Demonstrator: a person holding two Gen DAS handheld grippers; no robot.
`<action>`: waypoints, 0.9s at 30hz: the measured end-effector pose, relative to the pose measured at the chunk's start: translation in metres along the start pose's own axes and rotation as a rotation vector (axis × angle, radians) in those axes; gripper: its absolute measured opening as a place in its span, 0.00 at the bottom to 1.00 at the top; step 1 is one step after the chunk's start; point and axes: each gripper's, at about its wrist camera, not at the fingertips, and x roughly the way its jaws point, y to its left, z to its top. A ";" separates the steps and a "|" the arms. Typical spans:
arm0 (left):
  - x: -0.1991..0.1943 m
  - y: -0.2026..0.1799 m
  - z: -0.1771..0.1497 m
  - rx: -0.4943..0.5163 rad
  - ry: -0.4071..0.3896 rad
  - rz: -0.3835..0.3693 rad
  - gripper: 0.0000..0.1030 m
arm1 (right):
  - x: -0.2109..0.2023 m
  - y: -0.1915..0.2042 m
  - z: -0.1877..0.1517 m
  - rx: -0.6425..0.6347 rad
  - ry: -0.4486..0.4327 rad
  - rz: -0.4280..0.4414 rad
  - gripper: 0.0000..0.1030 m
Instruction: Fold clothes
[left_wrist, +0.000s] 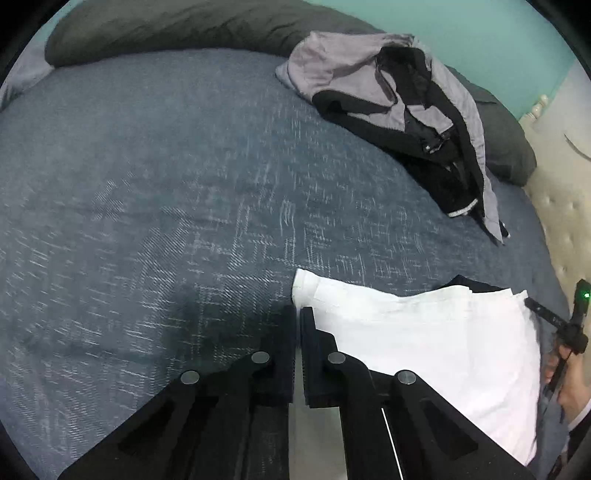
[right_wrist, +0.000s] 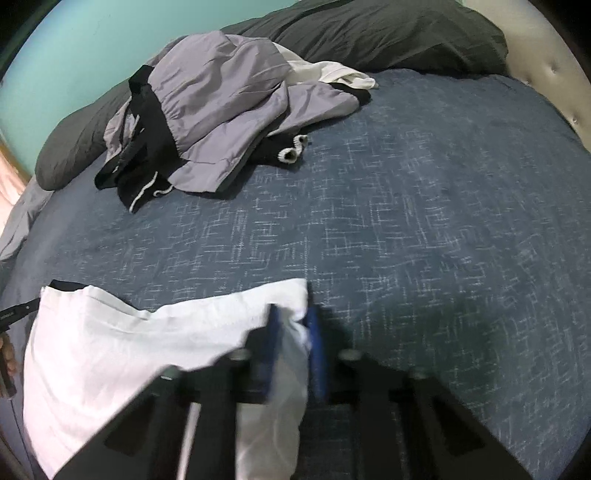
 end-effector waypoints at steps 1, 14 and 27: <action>-0.005 0.000 0.000 -0.011 -0.011 -0.008 0.02 | -0.001 0.000 -0.001 -0.005 -0.007 -0.002 0.06; -0.030 0.010 0.001 -0.054 -0.090 0.017 0.02 | -0.029 -0.001 0.005 0.022 -0.155 -0.042 0.04; 0.004 0.012 0.001 -0.078 0.005 0.054 0.04 | 0.008 -0.007 -0.003 0.077 -0.006 -0.064 0.04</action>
